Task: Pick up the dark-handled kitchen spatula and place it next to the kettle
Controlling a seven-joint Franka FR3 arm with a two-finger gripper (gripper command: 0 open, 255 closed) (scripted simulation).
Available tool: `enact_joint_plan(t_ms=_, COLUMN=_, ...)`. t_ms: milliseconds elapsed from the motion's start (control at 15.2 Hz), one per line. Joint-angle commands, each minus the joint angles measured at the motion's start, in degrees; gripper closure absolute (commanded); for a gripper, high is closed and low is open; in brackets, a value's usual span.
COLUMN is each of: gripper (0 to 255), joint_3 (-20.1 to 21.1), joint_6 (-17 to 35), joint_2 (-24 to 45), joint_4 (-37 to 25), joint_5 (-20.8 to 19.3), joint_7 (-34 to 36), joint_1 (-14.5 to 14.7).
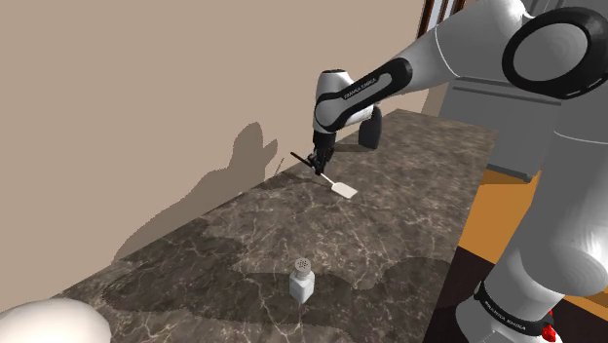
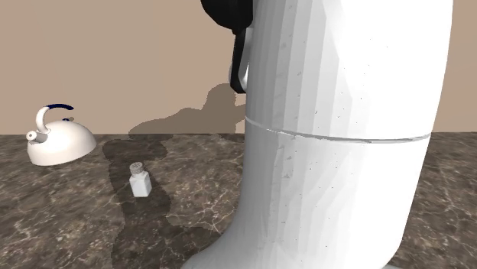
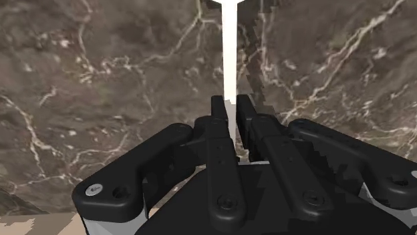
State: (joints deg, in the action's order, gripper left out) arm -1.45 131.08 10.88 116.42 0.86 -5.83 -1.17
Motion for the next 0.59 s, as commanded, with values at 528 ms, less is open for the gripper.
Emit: enact_joint_plan(t_ms=528, gripper=255, joint_3=-0.02, joint_6=-7.06, joint_2=-3.40, joint_4=-3.64, joint_5=-0.18, joint_7=0.18, joint_1=0.04)
